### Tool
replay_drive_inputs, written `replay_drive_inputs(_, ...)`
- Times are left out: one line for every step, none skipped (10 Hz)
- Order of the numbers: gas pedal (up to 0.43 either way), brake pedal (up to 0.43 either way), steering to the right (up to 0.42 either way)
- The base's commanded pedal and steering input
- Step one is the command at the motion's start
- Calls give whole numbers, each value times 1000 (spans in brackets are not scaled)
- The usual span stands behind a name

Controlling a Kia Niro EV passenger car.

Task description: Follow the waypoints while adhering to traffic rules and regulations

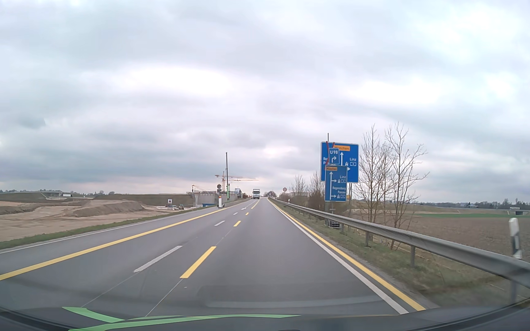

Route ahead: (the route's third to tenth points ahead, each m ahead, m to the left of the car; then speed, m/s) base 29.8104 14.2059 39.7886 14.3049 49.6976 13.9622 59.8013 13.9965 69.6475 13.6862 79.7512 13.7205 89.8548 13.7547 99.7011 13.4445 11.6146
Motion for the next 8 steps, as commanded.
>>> replay_drive_inputs(150,0,4)
replay_drive_inputs(150,0,4)
replay_drive_inputs(150,0,4)
replay_drive_inputs(150,0,4)
replay_drive_inputs(150,0,4)
replay_drive_inputs(150,0,4)
replay_drive_inputs(150,0,4)
replay_drive_inputs(150,0,4)
